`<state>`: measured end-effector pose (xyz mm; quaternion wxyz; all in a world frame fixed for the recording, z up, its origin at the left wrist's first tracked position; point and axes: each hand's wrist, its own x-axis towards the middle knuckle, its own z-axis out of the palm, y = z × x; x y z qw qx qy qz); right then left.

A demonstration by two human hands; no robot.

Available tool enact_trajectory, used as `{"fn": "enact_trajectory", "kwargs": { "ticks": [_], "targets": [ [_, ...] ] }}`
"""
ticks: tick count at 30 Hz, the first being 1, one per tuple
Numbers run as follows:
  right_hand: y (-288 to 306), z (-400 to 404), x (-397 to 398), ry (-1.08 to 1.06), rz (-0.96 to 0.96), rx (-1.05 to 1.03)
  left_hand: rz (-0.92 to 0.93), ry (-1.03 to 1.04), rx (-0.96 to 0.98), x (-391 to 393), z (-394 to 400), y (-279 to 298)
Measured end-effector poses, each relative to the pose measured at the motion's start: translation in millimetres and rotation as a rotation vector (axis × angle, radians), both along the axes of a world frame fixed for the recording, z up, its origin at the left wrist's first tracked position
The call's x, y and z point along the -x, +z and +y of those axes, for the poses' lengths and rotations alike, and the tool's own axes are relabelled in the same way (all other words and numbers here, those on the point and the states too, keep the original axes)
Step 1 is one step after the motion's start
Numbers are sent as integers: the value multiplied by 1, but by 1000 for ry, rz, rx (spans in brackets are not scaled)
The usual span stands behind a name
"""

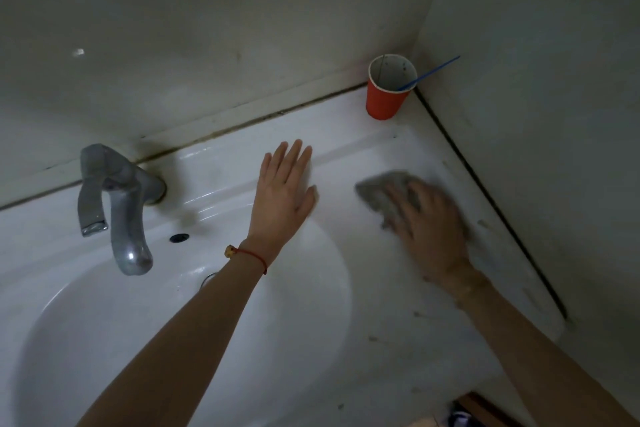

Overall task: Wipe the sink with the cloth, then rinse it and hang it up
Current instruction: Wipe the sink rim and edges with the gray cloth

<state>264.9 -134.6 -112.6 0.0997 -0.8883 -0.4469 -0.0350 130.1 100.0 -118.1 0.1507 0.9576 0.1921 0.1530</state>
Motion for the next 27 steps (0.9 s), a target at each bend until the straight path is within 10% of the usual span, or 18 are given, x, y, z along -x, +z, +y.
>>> {"fn": "enact_trajectory", "kwargs": {
  "ticks": [3,9,27],
  "targets": [
    [-4,30,0,-202,-7,2,4,1,7,0,0,0],
    [-1,-19,56,116,43,33,-28,-35,9,3,-19,11],
    [24,-109,22,-333,-202,147,47,-270,108,0,-115,-25]
  ]
}}
